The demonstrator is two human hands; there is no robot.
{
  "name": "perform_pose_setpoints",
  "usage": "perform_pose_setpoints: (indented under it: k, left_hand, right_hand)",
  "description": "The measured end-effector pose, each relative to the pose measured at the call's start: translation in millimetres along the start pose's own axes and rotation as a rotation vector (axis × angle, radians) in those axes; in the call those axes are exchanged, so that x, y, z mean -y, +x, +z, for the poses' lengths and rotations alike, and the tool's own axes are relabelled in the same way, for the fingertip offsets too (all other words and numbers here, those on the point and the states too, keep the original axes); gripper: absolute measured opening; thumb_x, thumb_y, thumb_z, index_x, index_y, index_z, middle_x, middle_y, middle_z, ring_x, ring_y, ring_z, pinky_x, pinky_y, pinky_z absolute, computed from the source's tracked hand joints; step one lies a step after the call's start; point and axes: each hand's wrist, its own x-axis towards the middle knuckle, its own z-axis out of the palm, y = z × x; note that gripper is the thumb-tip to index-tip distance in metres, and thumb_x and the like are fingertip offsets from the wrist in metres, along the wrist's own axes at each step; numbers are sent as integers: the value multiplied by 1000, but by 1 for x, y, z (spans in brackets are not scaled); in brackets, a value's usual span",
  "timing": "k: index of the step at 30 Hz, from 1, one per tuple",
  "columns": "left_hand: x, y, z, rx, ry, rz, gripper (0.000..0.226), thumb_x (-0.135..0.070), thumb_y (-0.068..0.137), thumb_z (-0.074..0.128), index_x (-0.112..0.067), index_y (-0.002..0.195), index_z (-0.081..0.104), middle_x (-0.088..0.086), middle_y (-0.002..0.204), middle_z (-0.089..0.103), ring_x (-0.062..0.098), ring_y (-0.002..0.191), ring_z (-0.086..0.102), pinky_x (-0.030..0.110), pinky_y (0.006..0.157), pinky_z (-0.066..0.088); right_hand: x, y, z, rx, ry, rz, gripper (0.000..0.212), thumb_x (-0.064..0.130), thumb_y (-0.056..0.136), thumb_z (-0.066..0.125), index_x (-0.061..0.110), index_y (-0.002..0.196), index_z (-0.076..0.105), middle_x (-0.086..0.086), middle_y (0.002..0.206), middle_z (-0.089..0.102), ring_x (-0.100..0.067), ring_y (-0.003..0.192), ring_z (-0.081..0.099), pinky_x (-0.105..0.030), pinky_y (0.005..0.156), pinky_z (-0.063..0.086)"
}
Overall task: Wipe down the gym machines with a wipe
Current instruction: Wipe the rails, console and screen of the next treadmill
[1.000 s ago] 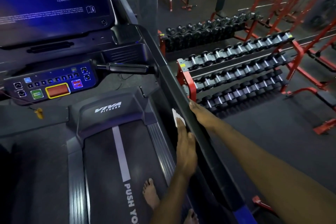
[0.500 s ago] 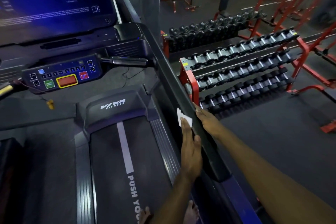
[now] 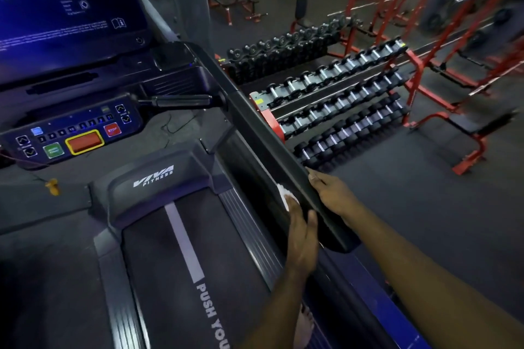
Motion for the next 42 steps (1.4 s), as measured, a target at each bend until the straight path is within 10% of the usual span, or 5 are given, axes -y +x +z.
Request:
perform_pose_setpoints:
  k: [4, 11, 25, 32, 42]
  left_hand:
    - [-12, 51, -26, -59, 31, -156, 106, -94, 79, 28, -35, 160, -7, 2, 163, 31, 19, 145, 37, 49, 119, 34]
    - [-23, -51, 13, 122, 81, 102, 88, -73, 98, 23, -22, 158, -17, -11, 165, -25, 3, 152, -18, 29, 125, -5]
    - [-18, -86, 26, 246, 108, -79, 84, -67, 100, 19, -20, 156, -22, -8, 163, -30, 1, 149, -23, 30, 126, -7]
    - [-35, -111, 26, 258, 194, 111, 70, -50, 106, 21, -20, 159, -12, -12, 164, -25, -3, 150, -18, 12, 119, -6]
    - [-74, -31, -17, 462, 831, 390, 38, -15, 102, 45, -7, 137, 57, 16, 137, 62, 35, 132, 50, 41, 117, 27]
  right_hand:
    - [-4, -25, -1, -65, 40, 49, 41, 45, 106, 43, 37, 145, 53, 7, 146, 55, -14, 130, 53, -23, 103, 37]
    - [-12, -59, -4, -237, 94, 117, 40, 37, 110, 37, 22, 134, 65, 1, 140, 60, -18, 130, 53, -29, 107, 37]
    - [-28, -116, 0, -506, 435, 174, 42, 45, 108, 39, 19, 107, 73, -5, 108, 71, -21, 110, 65, -37, 107, 45]
    - [-50, -140, -14, -551, 536, 206, 39, 43, 108, 39, 22, 99, 71, 0, 99, 69, -12, 87, 67, -27, 73, 48]
    - [-56, -166, 17, -662, 203, 139, 43, 1, 96, 53, 23, 131, 64, -7, 125, 69, -27, 109, 67, -31, 89, 50]
